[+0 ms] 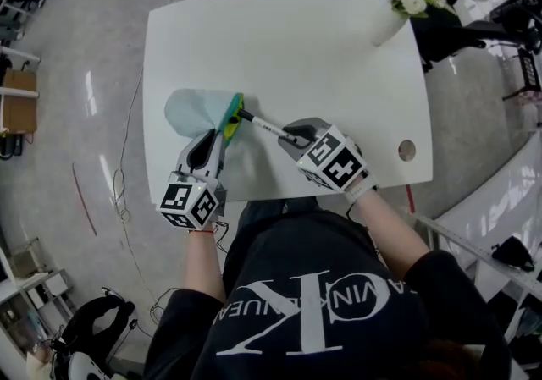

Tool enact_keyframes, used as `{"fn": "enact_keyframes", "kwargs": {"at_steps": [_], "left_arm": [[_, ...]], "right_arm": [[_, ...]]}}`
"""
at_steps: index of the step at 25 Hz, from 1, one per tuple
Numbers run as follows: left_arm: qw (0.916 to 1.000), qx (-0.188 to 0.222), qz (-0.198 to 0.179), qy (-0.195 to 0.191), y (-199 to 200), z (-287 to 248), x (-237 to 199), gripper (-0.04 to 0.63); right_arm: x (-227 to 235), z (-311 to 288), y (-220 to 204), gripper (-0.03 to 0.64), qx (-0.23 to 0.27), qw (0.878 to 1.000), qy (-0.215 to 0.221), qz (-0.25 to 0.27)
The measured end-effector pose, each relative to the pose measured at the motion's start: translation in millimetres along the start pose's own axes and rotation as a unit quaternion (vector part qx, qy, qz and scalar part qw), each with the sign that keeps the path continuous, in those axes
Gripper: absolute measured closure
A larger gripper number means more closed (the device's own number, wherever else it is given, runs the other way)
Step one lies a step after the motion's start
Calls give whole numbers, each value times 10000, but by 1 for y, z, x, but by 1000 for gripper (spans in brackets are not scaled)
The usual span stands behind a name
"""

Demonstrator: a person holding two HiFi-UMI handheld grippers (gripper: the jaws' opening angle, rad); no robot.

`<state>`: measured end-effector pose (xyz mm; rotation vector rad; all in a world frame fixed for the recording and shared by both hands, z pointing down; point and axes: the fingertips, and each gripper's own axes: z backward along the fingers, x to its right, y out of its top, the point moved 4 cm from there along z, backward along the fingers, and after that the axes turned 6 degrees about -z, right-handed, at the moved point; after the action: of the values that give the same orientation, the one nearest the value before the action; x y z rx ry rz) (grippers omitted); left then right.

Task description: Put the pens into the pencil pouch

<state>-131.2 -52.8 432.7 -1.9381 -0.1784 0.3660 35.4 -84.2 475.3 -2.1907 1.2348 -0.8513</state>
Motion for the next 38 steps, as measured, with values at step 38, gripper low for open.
{"fn": "enact_keyframes", "kwargs": {"at_steps": [38], "left_arm": [[9971,-6,-236,-724,0,-1,19,551]], "right_arm": [[-3,-63,46,522,-471,9987,200,68]]}}
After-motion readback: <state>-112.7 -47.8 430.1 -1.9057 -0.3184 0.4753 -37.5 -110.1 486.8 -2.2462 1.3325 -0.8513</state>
